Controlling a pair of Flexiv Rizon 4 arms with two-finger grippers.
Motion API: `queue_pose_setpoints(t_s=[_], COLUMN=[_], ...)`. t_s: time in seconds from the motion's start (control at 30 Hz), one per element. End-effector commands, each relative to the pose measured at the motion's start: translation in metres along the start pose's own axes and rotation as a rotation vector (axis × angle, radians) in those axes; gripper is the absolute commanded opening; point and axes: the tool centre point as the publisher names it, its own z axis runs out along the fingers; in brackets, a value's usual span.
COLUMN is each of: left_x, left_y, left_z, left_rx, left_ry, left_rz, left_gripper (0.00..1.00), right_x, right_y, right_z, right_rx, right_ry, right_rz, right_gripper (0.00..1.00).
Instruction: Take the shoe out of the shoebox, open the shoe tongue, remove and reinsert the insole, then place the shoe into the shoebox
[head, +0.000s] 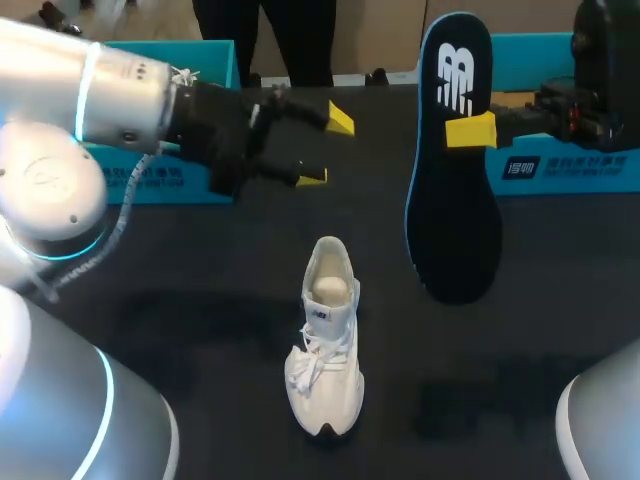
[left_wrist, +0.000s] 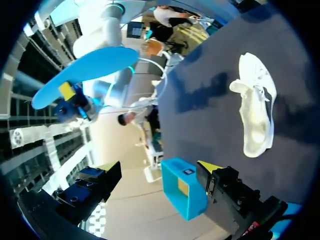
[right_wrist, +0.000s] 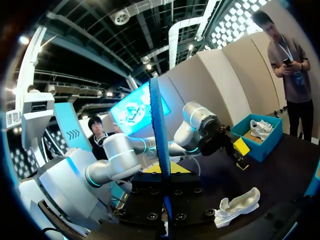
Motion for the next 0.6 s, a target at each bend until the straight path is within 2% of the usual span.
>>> queue_pose_setpoints(t_s=[0.03, 0.1, 0.23, 0.47, 0.6], left_x=[0.002, -0.001, -0.008, -0.017, -0.017], left_y=[0.007, 0.01, 0.016, 0.03, 0.03], left_z=[-0.002, -0.003, -0.006, -0.012, -0.012], left_rx=[0.005, 0.0, -0.006, -0.026, -0.026], left_ry=[-0.205, -0.223, -0.249, -0.275, -0.275], left_rz=[0.001, 0.004, 0.005, 0.003, 0.003], left_gripper=[1.0, 1.0, 1.0, 1.0, 1.0], right_x=[-0.002, -0.007, -0.033, -0.091, -0.127], right_y=[0.002, 0.003, 0.008, 0.017, 0.026], right_z=[0.002, 0.001, -0.006, -0.013, -0.016], right_rx=[0.005, 0.006, 0.0, 0.045, 0.062], right_ry=[0.002, 0.007, 0.024, 0.056, 0.053], right_rz=[0.002, 0.021, 0.108, 0.212, 0.289], right_gripper=[0.0, 0.0, 0.0, 0.0, 0.0])
